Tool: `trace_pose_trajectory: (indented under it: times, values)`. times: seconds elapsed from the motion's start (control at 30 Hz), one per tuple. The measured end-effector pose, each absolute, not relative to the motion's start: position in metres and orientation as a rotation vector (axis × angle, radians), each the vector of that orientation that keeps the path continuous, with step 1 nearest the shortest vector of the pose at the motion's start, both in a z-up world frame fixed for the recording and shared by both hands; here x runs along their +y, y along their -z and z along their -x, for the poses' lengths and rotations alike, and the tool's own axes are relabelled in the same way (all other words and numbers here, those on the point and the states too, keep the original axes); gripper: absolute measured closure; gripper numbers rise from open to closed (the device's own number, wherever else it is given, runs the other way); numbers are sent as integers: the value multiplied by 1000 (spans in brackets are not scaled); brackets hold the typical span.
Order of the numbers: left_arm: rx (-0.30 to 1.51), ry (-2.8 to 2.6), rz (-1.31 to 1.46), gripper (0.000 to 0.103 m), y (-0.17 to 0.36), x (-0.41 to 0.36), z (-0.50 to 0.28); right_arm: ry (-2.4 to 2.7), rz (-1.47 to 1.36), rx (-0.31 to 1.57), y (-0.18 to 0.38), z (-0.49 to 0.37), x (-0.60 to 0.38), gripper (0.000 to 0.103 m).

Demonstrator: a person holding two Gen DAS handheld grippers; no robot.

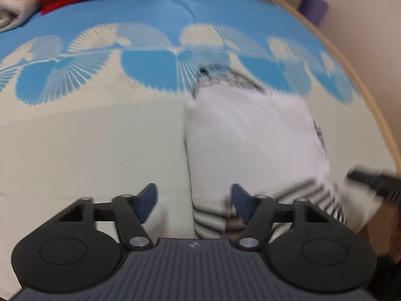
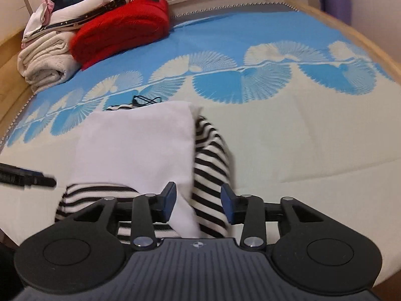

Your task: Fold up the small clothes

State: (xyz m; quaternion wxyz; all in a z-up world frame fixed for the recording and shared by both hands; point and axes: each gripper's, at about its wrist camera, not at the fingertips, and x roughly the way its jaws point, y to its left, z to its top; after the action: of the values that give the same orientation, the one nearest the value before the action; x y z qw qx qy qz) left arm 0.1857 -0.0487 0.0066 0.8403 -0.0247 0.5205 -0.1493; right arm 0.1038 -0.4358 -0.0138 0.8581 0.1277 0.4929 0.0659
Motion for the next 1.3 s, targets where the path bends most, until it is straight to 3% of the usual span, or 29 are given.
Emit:
trace_pose_trajectory:
  times: [0.13, 0.2, 0.3, 0.33, 0.37, 0.43, 0.53, 0.6, 0.67, 0.77, 0.83, 0.93, 1.0, 1.07, 1.17, 1.2, 1.23, 1.3]
  values:
    - [1124, 381, 113, 33, -18, -57, -218, -146, -337, 1158, 38, -131, -425, 52]
    - [1145, 403, 144, 24, -15, -62, -240, -123, -432, 1167, 43, -142, -426, 52]
    - [1179, 414, 242, 22, 9, -64, -268, -76, -493, 1168, 54, -155, -427, 53]
    - [1195, 413, 293, 22, 23, -62, -276, -64, -478, 1176, 56, -157, -423, 56]
    - [1205, 409, 334, 22, 37, -58, -281, -58, -456, 1182, 58, -158, -420, 75]
    - [1253, 368, 435, 22, 62, -51, -293, -57, -428, 1179, 59, -160, -416, 98]
    - [1259, 368, 521, 25, 80, -47, -304, -55, -447, 1112, 49, -159, -423, 100]
    - [1232, 366, 522, 36, 87, -48, -309, -32, -461, 1064, 45, -158, -431, 100]
    - [1238, 348, 479, 38, 97, -53, -314, 23, -458, 1088, 52, -160, -438, 103]
    - [1204, 355, 408, 38, 103, -68, -313, 65, -399, 1203, 71, -165, -433, 103]
    - [1197, 342, 379, 33, 99, -70, -312, 62, -339, 1203, 70, -167, -424, 103]
    - [1182, 325, 403, 35, 76, -57, -308, 57, -294, 1171, 61, -167, -414, 101]
    - [1091, 352, 307, 35, 45, -53, -296, 68, -256, 1116, 47, -162, -411, 96]
    - [997, 427, 169, 36, 18, -55, -275, 41, -231, 1024, 28, -152, -409, 80]
    - [954, 580, 42, 54, 6, -63, -247, -127, -209, 958, 12, -136, -402, 62]
    - [966, 624, 14, 65, 7, -68, -241, -188, -210, 974, 11, -133, -399, 62]
    - [977, 671, -21, 70, 10, -74, -235, -241, -202, 1002, 14, -129, -394, 62]
    - [1017, 738, -120, 70, 26, -88, -221, -288, -119, 1120, 30, -125, -381, 62]
